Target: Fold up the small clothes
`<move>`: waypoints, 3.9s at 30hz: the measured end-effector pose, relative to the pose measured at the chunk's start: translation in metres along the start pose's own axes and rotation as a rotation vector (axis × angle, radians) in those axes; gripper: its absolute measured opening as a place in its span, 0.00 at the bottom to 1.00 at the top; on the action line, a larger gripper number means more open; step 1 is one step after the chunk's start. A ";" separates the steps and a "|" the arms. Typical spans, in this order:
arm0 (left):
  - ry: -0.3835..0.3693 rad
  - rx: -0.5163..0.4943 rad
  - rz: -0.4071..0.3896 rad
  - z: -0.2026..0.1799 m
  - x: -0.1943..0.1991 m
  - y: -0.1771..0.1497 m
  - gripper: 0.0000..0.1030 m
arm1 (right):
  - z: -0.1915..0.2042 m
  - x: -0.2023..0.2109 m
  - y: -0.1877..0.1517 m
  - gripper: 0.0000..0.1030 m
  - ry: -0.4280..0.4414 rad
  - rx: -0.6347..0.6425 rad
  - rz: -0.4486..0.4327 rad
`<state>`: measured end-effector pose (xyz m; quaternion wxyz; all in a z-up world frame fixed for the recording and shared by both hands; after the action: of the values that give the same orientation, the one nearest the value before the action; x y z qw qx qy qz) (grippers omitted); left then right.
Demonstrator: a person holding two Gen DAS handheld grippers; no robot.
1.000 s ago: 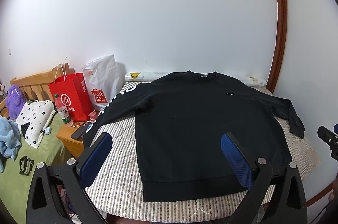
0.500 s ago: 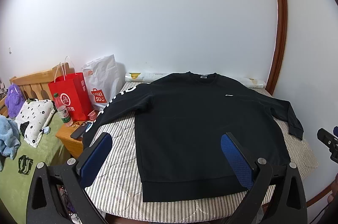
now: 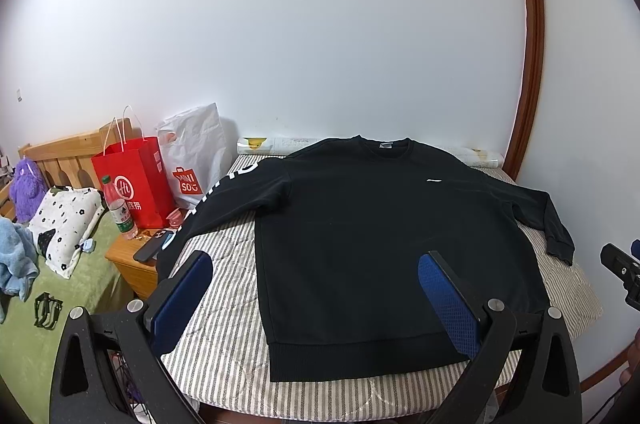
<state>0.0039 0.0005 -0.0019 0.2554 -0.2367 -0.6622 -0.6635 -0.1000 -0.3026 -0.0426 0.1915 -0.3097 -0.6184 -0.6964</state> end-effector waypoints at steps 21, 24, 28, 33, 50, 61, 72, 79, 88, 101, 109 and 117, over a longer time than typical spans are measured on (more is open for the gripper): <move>-0.003 0.002 0.000 -0.001 0.001 0.000 1.00 | 0.002 0.000 -0.002 1.00 0.000 -0.002 0.002; -0.004 0.001 -0.003 -0.002 0.001 0.001 1.00 | 0.001 0.001 -0.002 1.00 0.000 -0.003 -0.001; -0.008 0.000 -0.005 -0.002 0.001 0.001 1.00 | 0.001 0.002 -0.003 1.00 0.003 -0.002 -0.003; -0.005 0.002 -0.006 -0.002 0.001 0.000 1.00 | 0.001 0.001 -0.003 1.00 0.004 -0.004 -0.001; -0.007 0.004 -0.009 -0.001 0.000 -0.003 1.00 | 0.003 -0.004 -0.003 1.00 0.001 0.000 -0.007; -0.038 0.028 0.017 0.014 -0.041 0.004 1.00 | -0.004 -0.054 0.009 1.00 0.009 0.024 -0.011; -0.036 0.102 0.109 0.049 -0.107 -0.004 1.00 | -0.002 -0.115 0.019 1.00 0.045 0.050 0.044; -0.002 0.179 0.184 0.092 -0.148 -0.018 0.98 | 0.008 -0.152 0.024 1.00 0.019 0.093 0.051; 0.018 0.266 0.275 0.138 -0.188 -0.034 0.96 | 0.021 -0.187 0.037 1.00 0.036 0.060 0.095; 0.050 0.257 0.337 0.152 -0.227 -0.035 0.96 | 0.055 -0.206 0.045 1.00 0.025 0.099 0.166; 0.088 0.250 0.359 0.156 -0.246 -0.028 0.96 | 0.069 -0.223 0.048 1.00 0.032 0.129 0.188; 0.160 0.264 0.392 0.171 -0.274 -0.017 0.96 | 0.073 -0.241 0.054 1.00 0.037 0.138 0.201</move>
<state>0.1965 0.1779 -0.1913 0.4594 -0.2720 -0.6624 -0.5255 0.1269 -0.2681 -0.1603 0.2923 -0.3433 -0.6272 -0.6351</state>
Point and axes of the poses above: each gripper's, at about its wrist camera, not at the fingertips, and x roughly against the way its jaws point, z to its left, y to its top, the point moved 3 cm from there along -x, roughly the way its jaws point, and after that the axes turned 9 degrees about z, right-handed, at the moved point
